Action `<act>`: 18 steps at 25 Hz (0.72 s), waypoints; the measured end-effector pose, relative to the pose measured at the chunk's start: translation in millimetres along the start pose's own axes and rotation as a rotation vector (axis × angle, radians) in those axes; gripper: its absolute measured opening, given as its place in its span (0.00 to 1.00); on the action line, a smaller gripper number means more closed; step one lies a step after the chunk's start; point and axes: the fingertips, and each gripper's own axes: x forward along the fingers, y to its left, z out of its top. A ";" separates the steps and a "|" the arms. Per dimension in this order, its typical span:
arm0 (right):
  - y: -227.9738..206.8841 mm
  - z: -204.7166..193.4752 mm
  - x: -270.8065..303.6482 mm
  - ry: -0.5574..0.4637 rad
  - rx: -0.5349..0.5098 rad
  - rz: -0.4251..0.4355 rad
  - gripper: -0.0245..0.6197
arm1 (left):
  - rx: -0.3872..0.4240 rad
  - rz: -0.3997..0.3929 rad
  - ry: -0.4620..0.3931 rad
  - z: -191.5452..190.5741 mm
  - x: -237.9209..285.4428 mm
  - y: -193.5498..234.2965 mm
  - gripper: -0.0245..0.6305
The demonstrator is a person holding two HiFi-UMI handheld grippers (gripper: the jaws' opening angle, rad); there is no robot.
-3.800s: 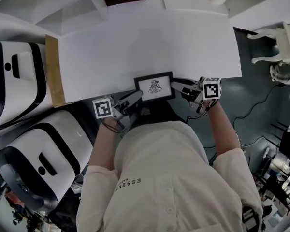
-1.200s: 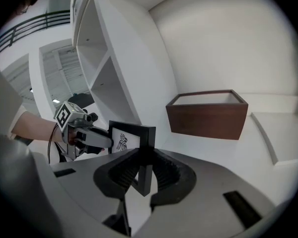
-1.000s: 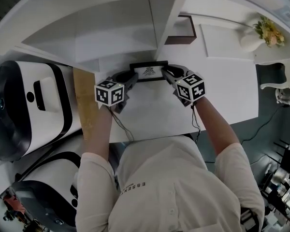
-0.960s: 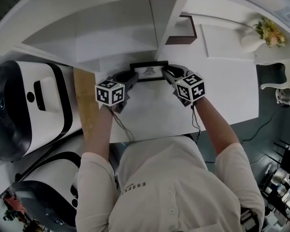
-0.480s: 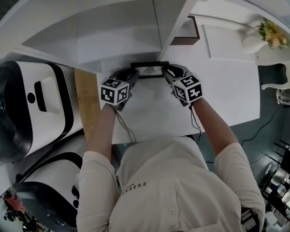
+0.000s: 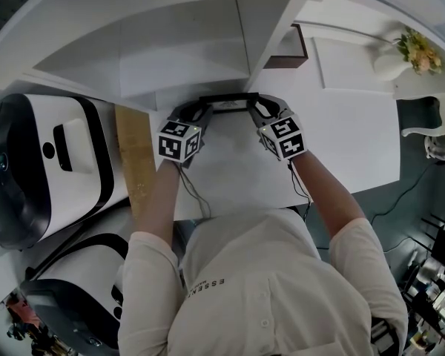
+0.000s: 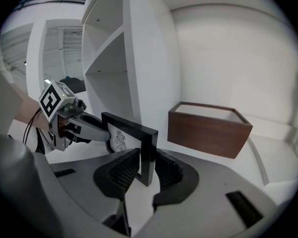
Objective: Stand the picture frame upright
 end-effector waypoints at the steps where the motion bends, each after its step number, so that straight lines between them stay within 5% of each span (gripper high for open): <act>1: 0.6 0.8 0.9 -0.002 -0.009 -0.005 0.18 | 0.004 0.009 -0.001 0.3 -0.1 1.6 0.17; 8: 0.4 6.7 8.0 -0.003 -0.055 -0.063 0.20 | 0.053 0.052 0.011 2.9 0.5 7.5 0.18; 18: -9.0 5.6 6.4 0.018 0.011 -0.077 0.31 | -0.010 0.092 0.016 0.1 -1.9 9.7 0.20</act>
